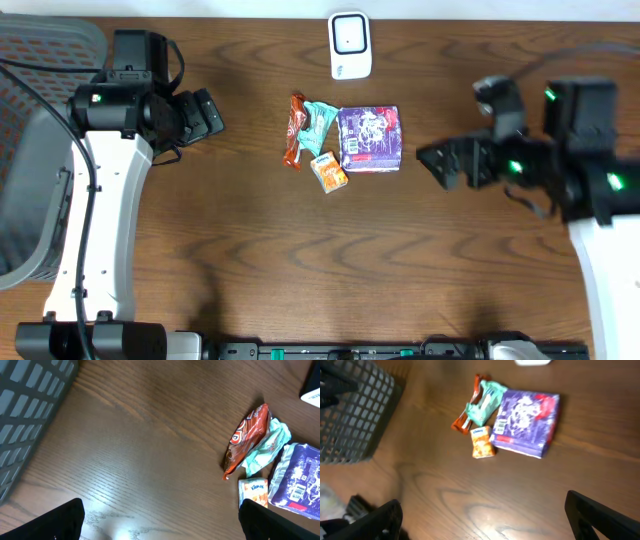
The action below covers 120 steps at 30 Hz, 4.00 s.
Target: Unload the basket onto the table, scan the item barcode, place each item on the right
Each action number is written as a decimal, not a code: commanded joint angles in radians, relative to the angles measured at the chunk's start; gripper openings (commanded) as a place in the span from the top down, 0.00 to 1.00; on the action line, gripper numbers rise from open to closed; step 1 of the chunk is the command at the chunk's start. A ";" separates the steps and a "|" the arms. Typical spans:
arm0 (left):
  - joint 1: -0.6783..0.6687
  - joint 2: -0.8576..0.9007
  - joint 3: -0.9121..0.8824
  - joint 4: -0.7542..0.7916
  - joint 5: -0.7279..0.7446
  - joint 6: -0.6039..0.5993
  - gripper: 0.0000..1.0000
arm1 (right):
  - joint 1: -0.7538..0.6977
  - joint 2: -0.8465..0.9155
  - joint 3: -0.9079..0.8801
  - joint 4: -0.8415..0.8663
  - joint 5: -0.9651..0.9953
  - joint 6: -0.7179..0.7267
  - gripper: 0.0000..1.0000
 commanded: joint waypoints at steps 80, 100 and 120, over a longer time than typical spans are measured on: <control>0.002 -0.011 0.008 -0.003 -0.010 -0.005 0.02 | 0.037 0.743 0.352 0.016 0.513 0.153 0.99; 0.002 -0.011 0.008 -0.003 -0.010 -0.005 0.02 | 0.258 0.723 0.167 0.001 1.204 0.424 0.92; 0.002 -0.011 0.008 -0.003 -0.010 -0.005 0.02 | 0.420 0.722 0.389 0.028 0.911 0.370 0.06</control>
